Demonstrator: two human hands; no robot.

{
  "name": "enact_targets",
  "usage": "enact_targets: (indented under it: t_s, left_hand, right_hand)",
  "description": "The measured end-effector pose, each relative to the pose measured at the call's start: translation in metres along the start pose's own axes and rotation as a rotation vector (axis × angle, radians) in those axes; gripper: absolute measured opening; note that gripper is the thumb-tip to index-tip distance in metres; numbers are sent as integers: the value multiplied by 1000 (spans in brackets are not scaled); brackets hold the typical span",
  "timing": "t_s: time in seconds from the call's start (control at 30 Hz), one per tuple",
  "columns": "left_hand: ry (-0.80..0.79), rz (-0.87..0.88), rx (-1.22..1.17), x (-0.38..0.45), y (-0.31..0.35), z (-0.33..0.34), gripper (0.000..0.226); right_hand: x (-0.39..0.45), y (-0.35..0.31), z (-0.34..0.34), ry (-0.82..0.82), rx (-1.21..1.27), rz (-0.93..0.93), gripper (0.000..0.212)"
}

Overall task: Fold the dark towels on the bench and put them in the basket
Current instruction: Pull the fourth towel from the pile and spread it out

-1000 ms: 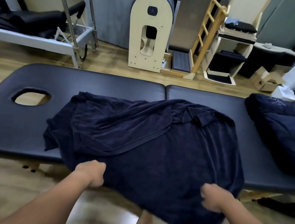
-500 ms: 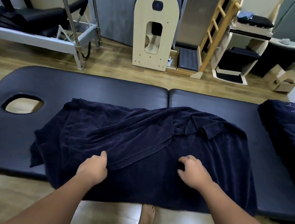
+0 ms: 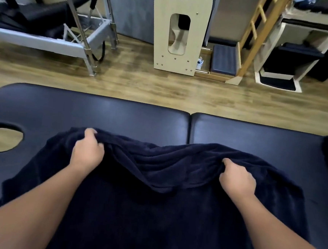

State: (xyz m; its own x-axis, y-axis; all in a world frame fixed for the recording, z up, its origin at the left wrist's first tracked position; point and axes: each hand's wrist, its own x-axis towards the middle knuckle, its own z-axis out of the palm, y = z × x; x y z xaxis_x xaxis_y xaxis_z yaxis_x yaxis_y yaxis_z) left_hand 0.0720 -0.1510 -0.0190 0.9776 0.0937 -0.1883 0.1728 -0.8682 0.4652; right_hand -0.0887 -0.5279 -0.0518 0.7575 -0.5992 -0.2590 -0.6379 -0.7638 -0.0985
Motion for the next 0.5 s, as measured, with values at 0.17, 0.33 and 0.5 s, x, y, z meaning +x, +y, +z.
enact_targets:
  t_s: [0.17, 0.33, 0.5]
  left_hand:
    - [63, 70, -247, 88, 74, -34, 58]
    - [-114, 155, 63, 104, 105, -21, 122]
    - [-549, 196, 466, 48, 102, 62, 119]
  right_hand:
    - [79, -13, -50, 254, 206, 152, 26]
    - [147, -26, -74, 337, 447, -28, 53]
    - [130, -27, -15, -37, 185, -140, 40]
